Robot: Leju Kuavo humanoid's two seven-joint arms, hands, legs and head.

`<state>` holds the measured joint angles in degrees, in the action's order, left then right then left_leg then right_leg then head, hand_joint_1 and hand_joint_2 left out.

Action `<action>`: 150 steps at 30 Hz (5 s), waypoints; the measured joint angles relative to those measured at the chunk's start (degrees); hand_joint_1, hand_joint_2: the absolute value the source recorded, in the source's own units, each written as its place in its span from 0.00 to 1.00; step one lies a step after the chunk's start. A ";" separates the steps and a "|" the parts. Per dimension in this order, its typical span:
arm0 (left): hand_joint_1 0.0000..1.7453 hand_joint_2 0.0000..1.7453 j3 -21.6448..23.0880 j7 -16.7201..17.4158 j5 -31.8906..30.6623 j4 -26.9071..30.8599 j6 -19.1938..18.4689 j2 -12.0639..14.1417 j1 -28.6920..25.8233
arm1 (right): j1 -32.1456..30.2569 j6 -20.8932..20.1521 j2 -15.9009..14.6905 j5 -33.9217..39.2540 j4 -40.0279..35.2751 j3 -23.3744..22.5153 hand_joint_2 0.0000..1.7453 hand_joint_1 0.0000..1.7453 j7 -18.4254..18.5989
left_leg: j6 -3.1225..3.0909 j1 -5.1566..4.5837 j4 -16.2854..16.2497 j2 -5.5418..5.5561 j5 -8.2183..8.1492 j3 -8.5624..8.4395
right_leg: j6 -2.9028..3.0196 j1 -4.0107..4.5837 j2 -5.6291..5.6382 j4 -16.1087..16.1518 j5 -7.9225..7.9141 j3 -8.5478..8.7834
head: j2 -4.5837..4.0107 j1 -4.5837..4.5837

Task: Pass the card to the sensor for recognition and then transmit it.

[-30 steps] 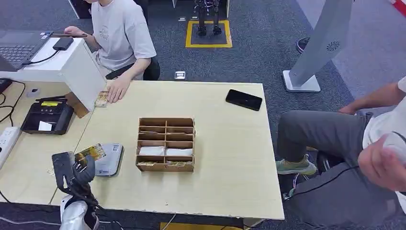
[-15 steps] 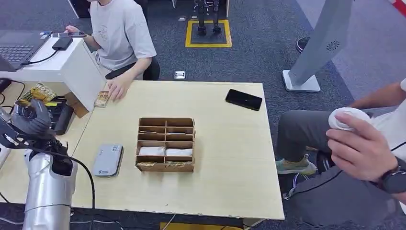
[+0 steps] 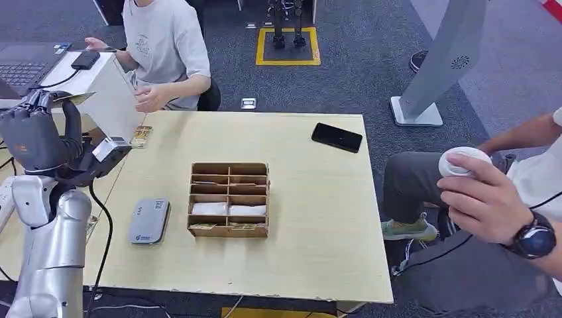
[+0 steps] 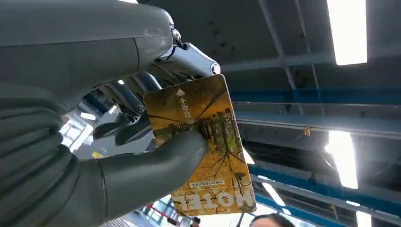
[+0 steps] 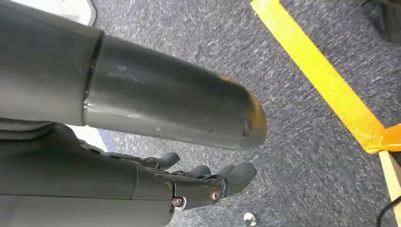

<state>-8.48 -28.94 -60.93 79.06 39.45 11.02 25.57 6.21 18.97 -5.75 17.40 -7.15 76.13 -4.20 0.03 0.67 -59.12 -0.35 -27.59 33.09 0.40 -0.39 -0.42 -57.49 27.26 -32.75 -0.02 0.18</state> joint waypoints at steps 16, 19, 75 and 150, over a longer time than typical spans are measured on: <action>1.00 1.00 -2.93 -0.68 -8.40 -1.99 0.13 -0.26 0.00 | 0.06 -0.29 -0.61 0.04 0.00 1.09 0.00 0.00 -0.54 | 0.00 -0.01 0.00 0.02 0.00 0.01 | -0.01 0.00 -0.02 0.00 0.01 -0.01 | 0.00 0.00; 1.00 1.00 -2.93 -0.68 -8.40 -1.99 0.13 -0.26 0.00 | 0.06 -0.29 -0.61 0.04 0.00 1.09 0.00 0.00 -0.54 | 0.00 -0.01 0.00 0.02 0.00 0.01 | -0.01 0.00 -0.02 0.00 0.01 -0.01 | 0.00 0.00; 0.00 1.00 42.25 13.29 0.43 15.76 -25.24 6.19 -13.88 | -1.91 1.05 -0.88 9.62 -0.13 3.59 0.00 0.00 -0.68 | -0.11 -0.03 -0.01 -0.02 -0.08 0.12 | -0.12 -0.08 0.03 0.10 -0.01 -0.12 | 0.00 -0.02; 0.00 1.00 38.51 24.15 -8.53 2.42 -19.41 3.96 -12.93 | -1.88 2.12 -0.94 9.35 0.02 3.61 0.00 0.00 -1.29 | -0.11 -0.04 -0.01 -0.01 -0.07 0.15 | -0.12 -0.02 0.01 0.10 -0.01 -0.11 | 0.00 -0.02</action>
<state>30.03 -4.79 -69.46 81.48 20.04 14.97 12.64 4.33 21.09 -6.69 26.75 -7.13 79.73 -5.49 -0.08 0.63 -59.13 -0.36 -27.66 33.24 0.27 -0.42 -0.41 -57.40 27.25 -32.86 -0.02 0.15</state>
